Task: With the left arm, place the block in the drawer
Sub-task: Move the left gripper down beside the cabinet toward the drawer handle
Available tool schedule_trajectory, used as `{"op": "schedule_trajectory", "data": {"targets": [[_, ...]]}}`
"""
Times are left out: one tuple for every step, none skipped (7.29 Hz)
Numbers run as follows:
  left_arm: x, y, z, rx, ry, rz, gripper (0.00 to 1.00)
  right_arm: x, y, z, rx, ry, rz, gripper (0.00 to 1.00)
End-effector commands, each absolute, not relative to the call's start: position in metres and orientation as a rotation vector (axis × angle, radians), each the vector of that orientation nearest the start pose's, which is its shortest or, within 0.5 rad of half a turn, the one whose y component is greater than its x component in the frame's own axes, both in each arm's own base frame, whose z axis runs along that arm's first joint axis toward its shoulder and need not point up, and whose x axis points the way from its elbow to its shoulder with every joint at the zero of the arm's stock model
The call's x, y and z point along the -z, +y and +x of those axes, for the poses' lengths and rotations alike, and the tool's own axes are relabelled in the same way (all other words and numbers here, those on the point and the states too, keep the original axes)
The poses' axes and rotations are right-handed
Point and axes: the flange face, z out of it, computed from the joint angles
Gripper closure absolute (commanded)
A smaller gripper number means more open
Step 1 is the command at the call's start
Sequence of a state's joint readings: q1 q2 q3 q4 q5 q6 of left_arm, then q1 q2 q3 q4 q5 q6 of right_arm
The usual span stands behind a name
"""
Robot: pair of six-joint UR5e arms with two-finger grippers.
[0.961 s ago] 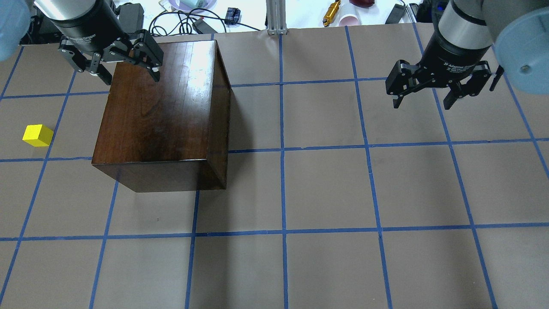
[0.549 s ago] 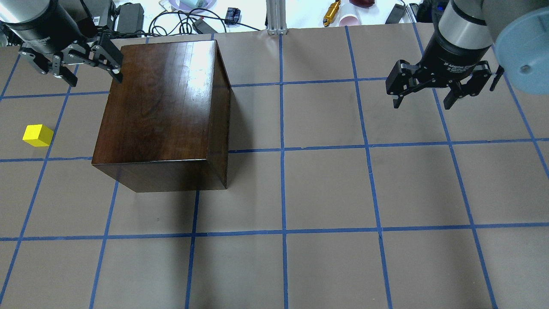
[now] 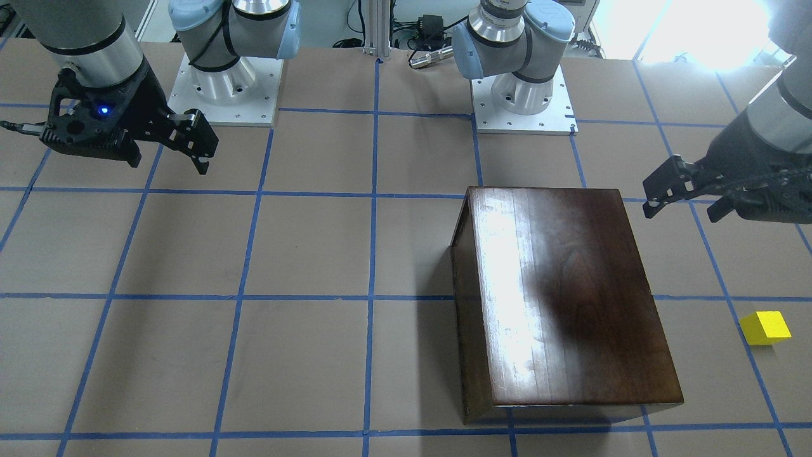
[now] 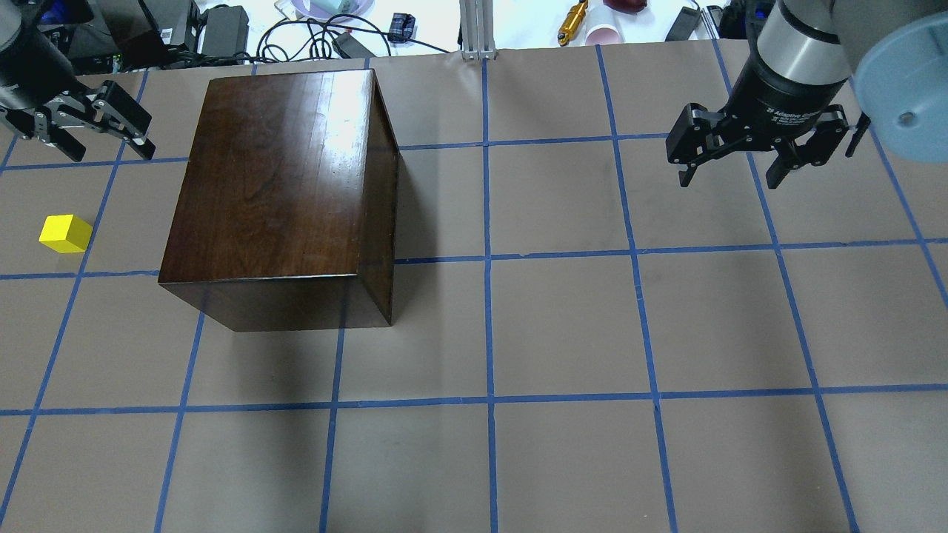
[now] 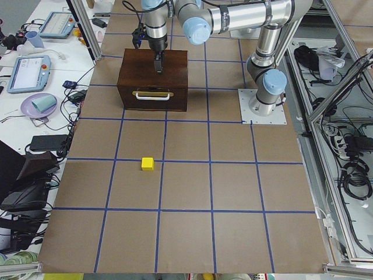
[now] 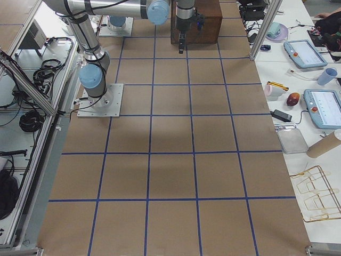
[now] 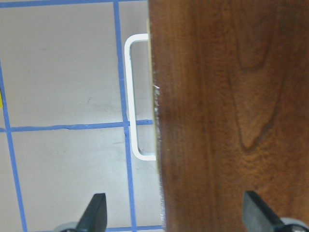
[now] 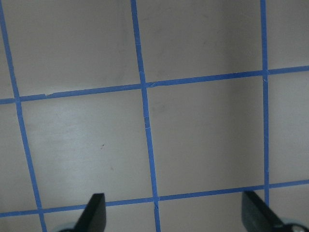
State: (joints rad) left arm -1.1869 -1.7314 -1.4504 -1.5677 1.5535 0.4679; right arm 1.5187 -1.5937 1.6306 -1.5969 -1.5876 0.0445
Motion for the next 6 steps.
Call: {"op": "schedule_trajectory", "data": {"targets": [[-0.441,-0.568,0.135,-0.078,3.192,0.173,0.00,-0.472,-0.487,0.106,-0.017,3.155,0.152,0.00],[-0.431,-0.571,0.151,-0.049,3.262,0.119,0.00,-0.472,-0.487,0.106,-0.017,3.155,0.152,0.00],[-0.420,-0.570,0.174,-0.040,3.312,0.052,0.00,-0.472,-0.487,0.106,-0.017,3.155,0.152,0.00],[-0.408,-0.573,0.185,-0.017,3.372,0.043,0.00,-0.472,-0.487,0.106,-0.017,3.155,0.152,0.00],[-0.396,-0.579,0.187,0.001,3.417,0.104,0.00,-0.472,-0.487,0.107,-0.017,3.153,0.152,0.00],[-0.386,-0.585,0.189,0.029,3.465,0.088,0.00,-0.472,-0.487,0.106,-0.017,3.155,0.152,0.00]]}}
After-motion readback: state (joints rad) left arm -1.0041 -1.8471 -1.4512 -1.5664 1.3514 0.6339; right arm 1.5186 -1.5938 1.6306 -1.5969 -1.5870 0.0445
